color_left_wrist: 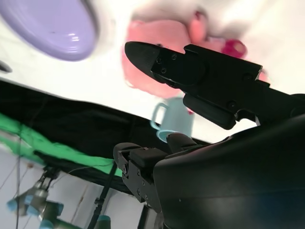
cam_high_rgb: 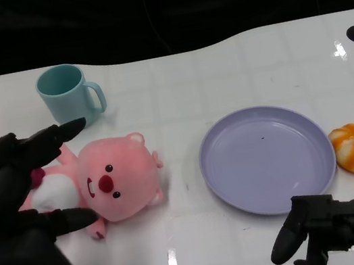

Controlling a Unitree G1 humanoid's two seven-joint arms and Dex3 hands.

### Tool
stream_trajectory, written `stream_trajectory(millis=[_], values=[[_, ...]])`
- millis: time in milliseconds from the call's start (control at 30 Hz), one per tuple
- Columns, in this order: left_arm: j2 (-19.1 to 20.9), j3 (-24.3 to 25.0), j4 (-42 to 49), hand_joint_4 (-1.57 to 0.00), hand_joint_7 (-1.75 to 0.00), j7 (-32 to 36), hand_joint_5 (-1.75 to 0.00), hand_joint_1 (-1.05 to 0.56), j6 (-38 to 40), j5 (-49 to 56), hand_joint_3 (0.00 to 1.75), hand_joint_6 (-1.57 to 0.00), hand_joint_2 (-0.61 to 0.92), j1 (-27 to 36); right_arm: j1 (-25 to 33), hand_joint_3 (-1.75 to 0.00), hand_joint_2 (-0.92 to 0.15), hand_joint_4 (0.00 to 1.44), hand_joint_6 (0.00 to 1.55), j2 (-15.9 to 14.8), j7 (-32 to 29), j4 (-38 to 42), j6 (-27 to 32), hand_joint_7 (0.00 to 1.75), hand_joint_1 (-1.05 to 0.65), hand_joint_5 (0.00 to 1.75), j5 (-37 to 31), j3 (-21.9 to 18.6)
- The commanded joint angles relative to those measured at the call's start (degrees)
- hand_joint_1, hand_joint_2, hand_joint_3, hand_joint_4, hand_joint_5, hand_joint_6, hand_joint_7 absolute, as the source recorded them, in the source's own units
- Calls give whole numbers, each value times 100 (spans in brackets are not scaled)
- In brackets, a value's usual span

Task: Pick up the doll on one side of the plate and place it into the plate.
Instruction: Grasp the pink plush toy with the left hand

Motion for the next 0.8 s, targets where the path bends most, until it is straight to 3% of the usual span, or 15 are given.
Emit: stream_trajectory(millis=[33,267,400,800], values=[[299,-191,105,-5,-3,-66,-59,-70,169,625,1,-34,92,-268,-7,-91,-65,64,60,5,-24,-13,54,121,-10,156,10,5],[500,-613,383,-12,0,-220,-44,-69,356,1465,0,-33,91,-599,3,-90,-65,64,60,7,-31,23,9,121,-11,157,-11,40],[656,-1013,1003,-13,0,-310,-41,-70,290,1893,0,-31,92,-1028,6,-90,-65,63,60,14,-49,-40,85,121,-11,157,-15,44],[470,-1889,2794,-17,-1,-50,-37,-71,137,2522,0,-33,90,-2009,67,-89,-66,63,60,-10,-44,-121,89,121,-11,157,-34,49]])
